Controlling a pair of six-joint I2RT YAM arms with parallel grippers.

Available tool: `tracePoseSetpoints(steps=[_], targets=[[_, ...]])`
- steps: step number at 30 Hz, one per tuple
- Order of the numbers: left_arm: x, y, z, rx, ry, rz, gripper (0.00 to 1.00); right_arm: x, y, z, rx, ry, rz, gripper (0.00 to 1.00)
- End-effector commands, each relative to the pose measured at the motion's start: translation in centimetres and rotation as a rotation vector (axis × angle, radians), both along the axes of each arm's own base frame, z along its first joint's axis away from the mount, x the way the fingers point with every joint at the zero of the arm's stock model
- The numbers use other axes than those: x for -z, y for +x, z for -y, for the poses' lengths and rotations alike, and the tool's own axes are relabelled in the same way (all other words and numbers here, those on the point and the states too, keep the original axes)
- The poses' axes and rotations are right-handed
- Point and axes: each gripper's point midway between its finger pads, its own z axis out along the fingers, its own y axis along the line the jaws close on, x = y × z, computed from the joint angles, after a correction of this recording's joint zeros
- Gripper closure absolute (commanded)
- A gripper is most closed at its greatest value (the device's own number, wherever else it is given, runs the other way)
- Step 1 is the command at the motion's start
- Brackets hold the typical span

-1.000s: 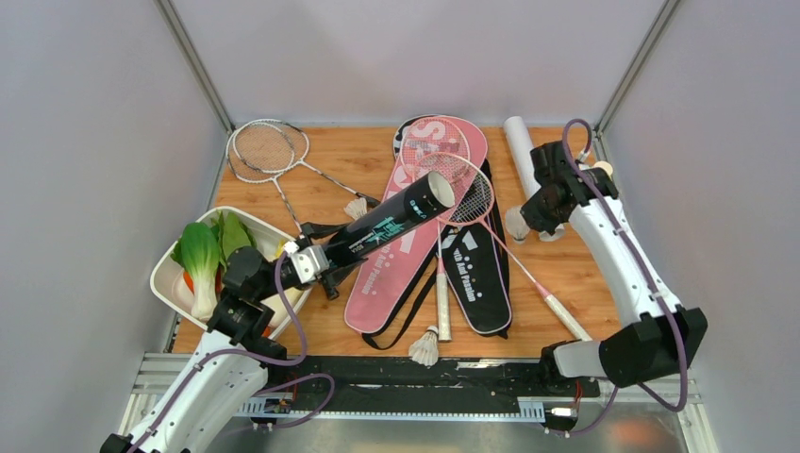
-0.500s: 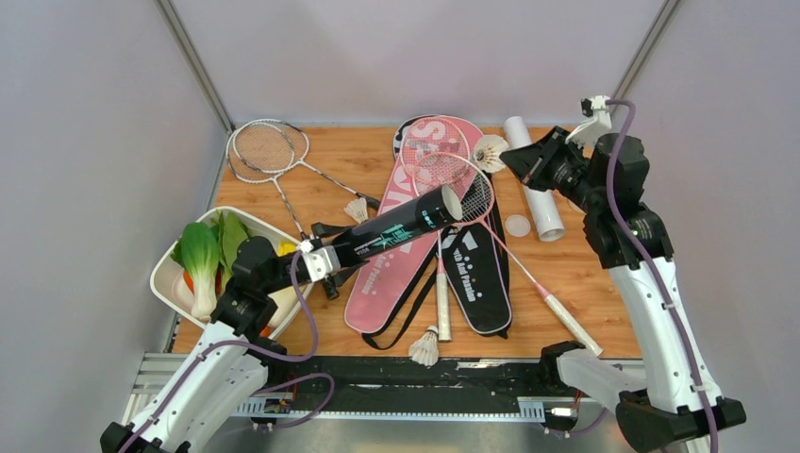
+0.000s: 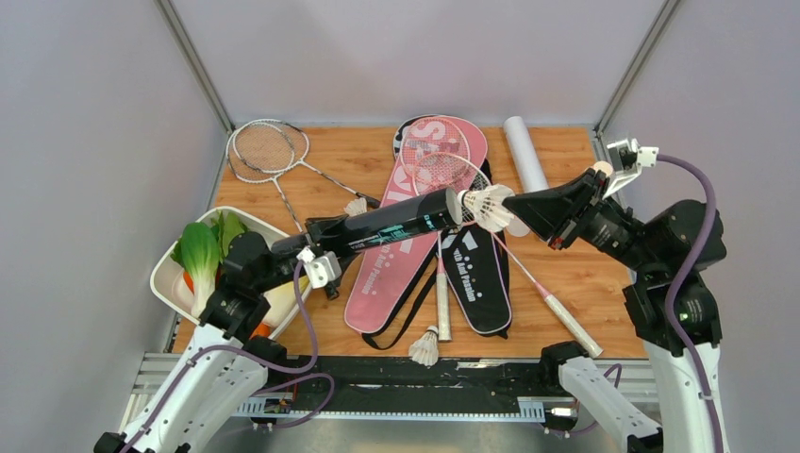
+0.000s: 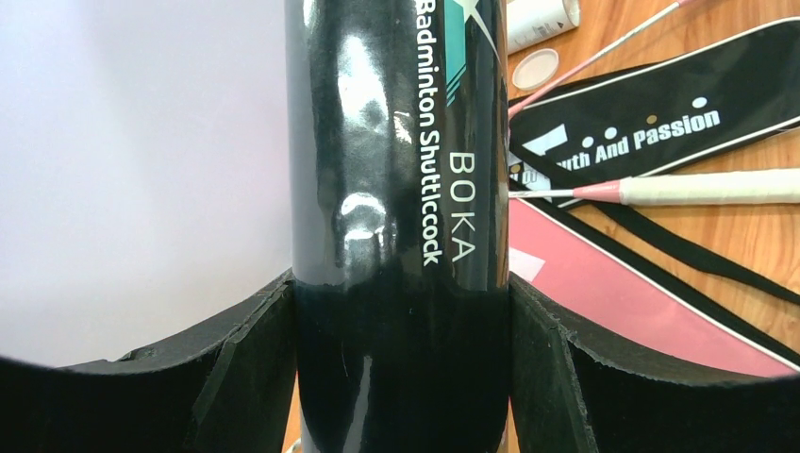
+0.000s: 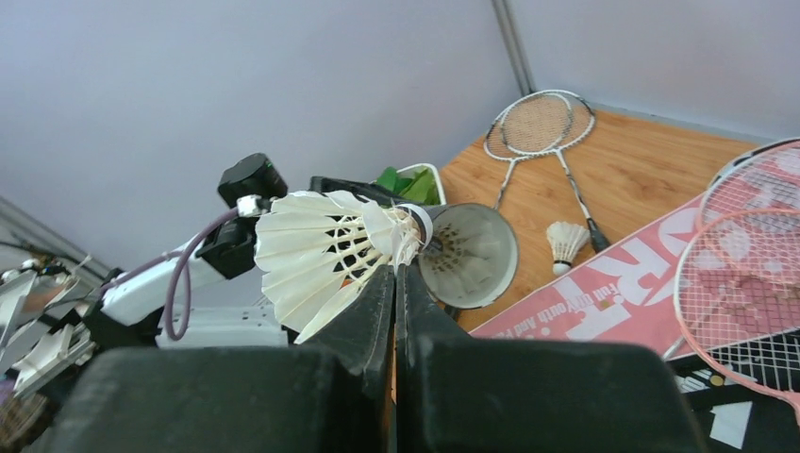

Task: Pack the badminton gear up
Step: Place the shuttlecock at the shuttle tube.

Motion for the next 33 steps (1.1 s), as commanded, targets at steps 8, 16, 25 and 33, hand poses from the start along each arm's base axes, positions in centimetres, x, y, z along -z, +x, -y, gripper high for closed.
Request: tracePoseSetpoints(steps=[8,16,25,33], targets=[[-5.2,-1.5,0.4,0.064,-0.043,0.159,0.86,-0.9,-2.9,-1.0,-0.135,0.045,-0.028,1.00],[-5.7,-1.5,0.0,0.048,-0.038,0.176,0.86,-0.7,-2.9,-0.8,-0.117,0.044,-0.024,1.00],[-6.2,-2.0,-0.1,0.055,-0.036,0.192,0.86,0.4,-2.0,-1.1,-0.121,0.039,-0.068,1.00],[-7.0,-2.9,0.4,0.110,-0.046,0.219,0.86,1.7,-1.9,-2.1,-0.215,0.033,-0.143,1.00]])
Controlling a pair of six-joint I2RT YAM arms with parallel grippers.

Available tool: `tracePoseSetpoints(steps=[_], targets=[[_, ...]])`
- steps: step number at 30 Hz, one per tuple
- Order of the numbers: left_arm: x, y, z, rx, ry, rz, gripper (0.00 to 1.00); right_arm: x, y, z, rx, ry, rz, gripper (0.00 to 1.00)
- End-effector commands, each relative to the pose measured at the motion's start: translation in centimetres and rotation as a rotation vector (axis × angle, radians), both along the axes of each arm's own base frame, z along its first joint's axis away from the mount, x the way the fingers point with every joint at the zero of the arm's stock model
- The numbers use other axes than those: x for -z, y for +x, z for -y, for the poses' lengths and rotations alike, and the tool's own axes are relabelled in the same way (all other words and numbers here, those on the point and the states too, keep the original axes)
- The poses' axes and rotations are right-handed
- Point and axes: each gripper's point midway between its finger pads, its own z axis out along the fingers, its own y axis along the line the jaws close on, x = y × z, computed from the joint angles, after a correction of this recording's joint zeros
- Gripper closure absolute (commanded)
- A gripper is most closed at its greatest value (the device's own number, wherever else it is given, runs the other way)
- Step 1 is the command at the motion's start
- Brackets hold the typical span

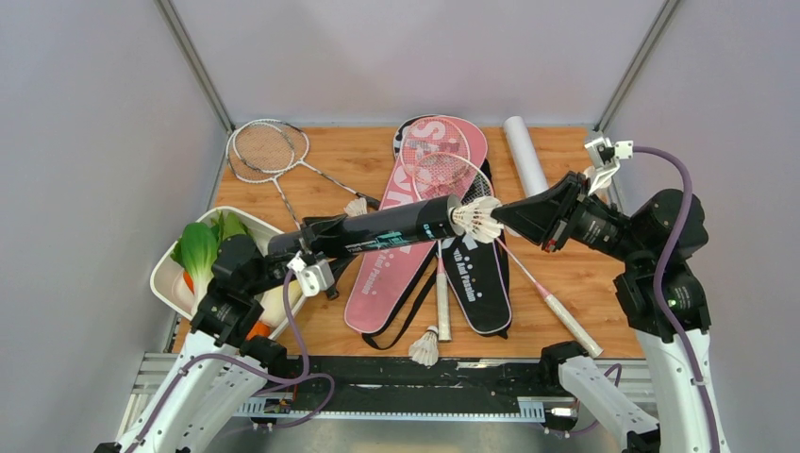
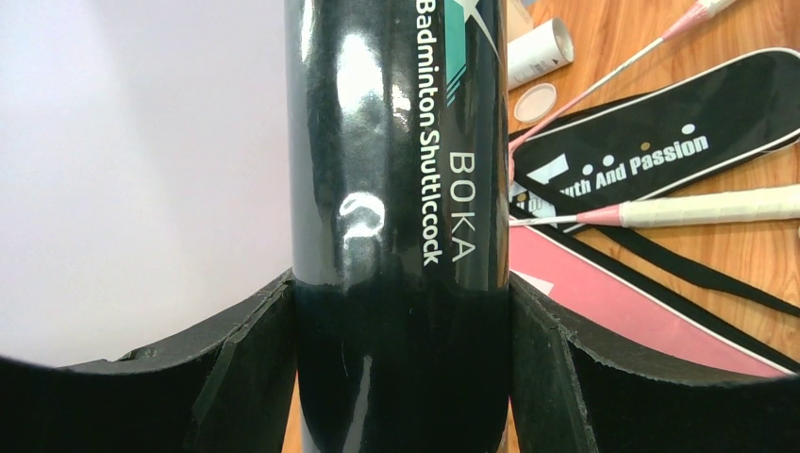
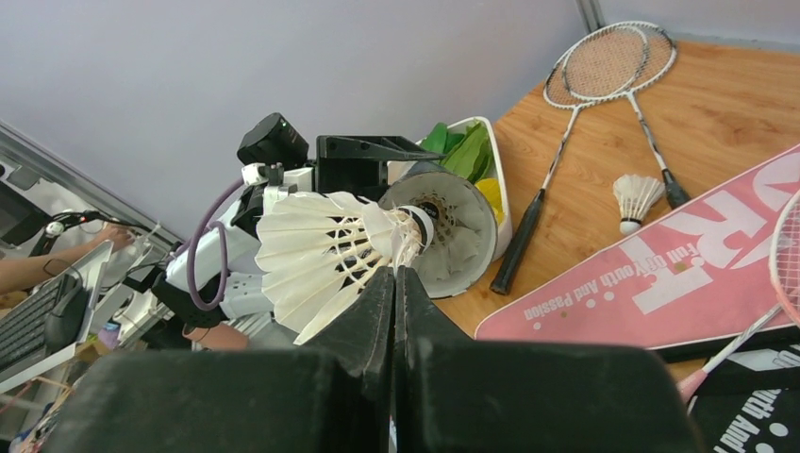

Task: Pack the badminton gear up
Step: Place the shuttlecock at the shuttle tube.

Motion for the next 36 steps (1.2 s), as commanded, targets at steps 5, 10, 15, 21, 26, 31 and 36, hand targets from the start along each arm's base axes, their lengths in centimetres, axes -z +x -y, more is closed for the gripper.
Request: tracePoseSetpoints(steps=[5,10,15,21,26,31,36], targets=[[-5.0,-2.2,0.8,0.112,-0.053,0.151,0.86,1.1,-0.3,-1.3,-0.147,0.005,-0.055,1.00],[-5.6,-2.7,1.1,0.144,-0.062,0.156,0.86,2.0,0.7,-1.9,-0.181,0.022,-0.080,0.97],[-5.4,-2.4,1.2,0.139,-0.061,0.152,0.86,3.1,1.8,-2.1,-0.163,0.029,-0.095,0.87],[-4.8,-1.9,1.4,0.138,-0.053,0.138,0.86,4.5,2.5,-2.5,-0.168,0.016,-0.118,0.61],[-4.0,-1.4,1.5,0.134,-0.035,0.115,0.86,5.3,2.5,-3.1,-0.189,0.006,-0.131,0.53],[-3.4,-1.2,1.6,0.139,-0.020,0.108,0.86,7.3,3.6,-4.5,-0.181,-0.015,-0.179,0.53],[-2.0,-0.9,1.7,0.142,0.020,0.089,0.86,8.6,4.3,-6.7,-0.215,-0.051,-0.207,0.50]])
